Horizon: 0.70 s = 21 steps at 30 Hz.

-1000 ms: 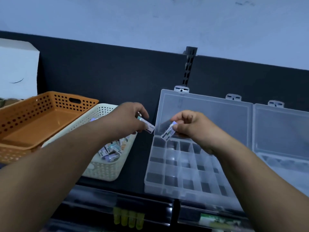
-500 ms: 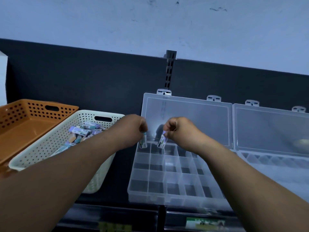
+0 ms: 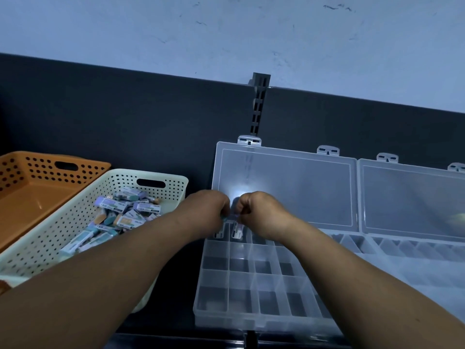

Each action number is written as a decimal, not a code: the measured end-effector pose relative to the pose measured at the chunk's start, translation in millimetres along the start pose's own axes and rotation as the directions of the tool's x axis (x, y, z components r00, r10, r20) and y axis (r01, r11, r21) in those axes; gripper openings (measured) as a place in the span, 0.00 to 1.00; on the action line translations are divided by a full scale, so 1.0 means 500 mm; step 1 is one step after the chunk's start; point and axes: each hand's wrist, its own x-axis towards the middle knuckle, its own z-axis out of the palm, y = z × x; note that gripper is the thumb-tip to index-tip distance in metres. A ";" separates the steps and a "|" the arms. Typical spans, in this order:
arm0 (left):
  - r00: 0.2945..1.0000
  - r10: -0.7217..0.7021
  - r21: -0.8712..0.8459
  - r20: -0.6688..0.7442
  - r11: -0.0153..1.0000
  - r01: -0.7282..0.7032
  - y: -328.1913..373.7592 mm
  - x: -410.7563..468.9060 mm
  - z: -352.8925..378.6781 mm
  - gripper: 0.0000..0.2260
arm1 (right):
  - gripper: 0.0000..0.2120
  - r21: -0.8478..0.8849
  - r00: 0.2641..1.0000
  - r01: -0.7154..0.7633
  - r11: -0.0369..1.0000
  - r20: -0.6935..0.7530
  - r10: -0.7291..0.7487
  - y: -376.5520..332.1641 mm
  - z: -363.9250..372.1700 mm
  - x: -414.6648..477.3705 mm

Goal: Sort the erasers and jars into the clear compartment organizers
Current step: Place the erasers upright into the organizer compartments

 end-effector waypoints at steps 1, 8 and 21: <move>1.000 0.004 0.005 0.004 1.000 -0.004 -0.002 0.002 0.003 0.11 | 0.14 -0.006 1.000 0.000 1.000 0.007 0.000 0.002 0.002 0.002; 1.000 0.004 0.014 0.022 1.000 -0.004 -0.016 0.009 0.009 0.15 | 0.12 -0.012 0.998 0.015 1.000 0.055 -0.015 0.011 0.003 0.006; 0.996 0.052 -0.036 -0.073 0.998 -0.055 -0.031 -0.016 -0.051 0.17 | 0.12 -0.012 0.997 0.070 0.997 -0.029 -0.071 -0.013 -0.028 0.007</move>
